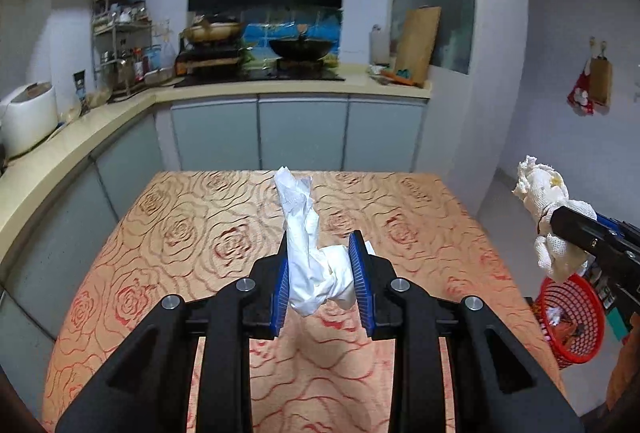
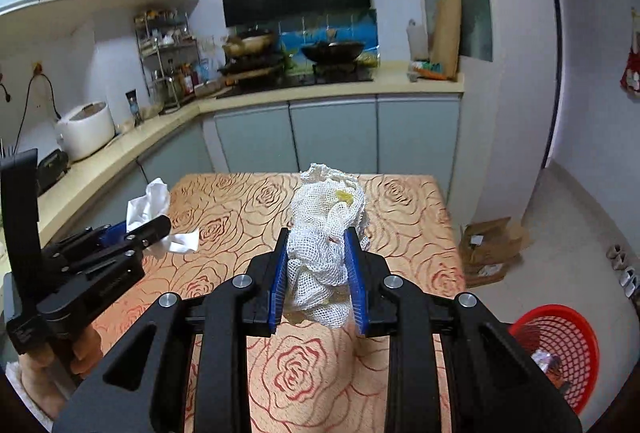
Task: Collect trash
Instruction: 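Carry the white tissue and mesh cloth in both tools over the red basket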
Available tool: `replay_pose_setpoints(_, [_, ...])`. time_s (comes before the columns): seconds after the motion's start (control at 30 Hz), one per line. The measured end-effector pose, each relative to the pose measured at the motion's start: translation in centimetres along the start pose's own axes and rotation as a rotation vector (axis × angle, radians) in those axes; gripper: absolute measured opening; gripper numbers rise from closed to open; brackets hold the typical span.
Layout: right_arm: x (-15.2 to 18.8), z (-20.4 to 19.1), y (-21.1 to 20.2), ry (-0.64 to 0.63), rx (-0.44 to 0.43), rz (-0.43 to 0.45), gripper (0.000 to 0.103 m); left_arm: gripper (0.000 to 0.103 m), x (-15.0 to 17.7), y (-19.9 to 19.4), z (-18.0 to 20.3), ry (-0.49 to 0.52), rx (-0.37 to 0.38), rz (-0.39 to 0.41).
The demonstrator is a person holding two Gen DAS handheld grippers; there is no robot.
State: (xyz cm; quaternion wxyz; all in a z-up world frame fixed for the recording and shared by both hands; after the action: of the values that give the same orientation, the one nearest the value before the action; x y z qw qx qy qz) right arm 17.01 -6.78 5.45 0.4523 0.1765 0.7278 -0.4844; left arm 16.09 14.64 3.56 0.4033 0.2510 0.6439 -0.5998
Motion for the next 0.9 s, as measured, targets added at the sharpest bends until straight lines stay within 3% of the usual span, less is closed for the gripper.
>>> replay_pose_setpoints(0.5, [1.2, 9.8, -6.4, 0.108, 0.188, 0.068, 0.026, 0.027, -1.1, -0.2, 12.3, 0.148, 0.211, 0.022])
replay_pose_setpoints(0.67, [3.0, 14.5, -7.9, 0.169, 0.28, 0.052, 0.026, 0.027, 0.0, 1.0, 18.3, 0.214, 0.328, -0.019])
replay_pose_setpoints(0.9, [6.6, 20.0, -8.9, 0.254, 0.37, -0.014, 0.027, 0.027, 3.4, 3.8, 26.9, 0.305, 0.491, -0.137])
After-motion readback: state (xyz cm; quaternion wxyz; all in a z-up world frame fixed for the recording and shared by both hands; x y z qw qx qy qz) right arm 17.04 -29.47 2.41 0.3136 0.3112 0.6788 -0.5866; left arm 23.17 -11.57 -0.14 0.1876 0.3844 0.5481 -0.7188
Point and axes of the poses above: each gripper's, at about its wrist camera, not at the fingertips, and y roughly the way its jaws point, z to its right, x to its underside, the point moved 4 cm from there along y, roughly the way its jaws point, and after that the axes turned 4 degrees about -z, right-handed, at the moved point
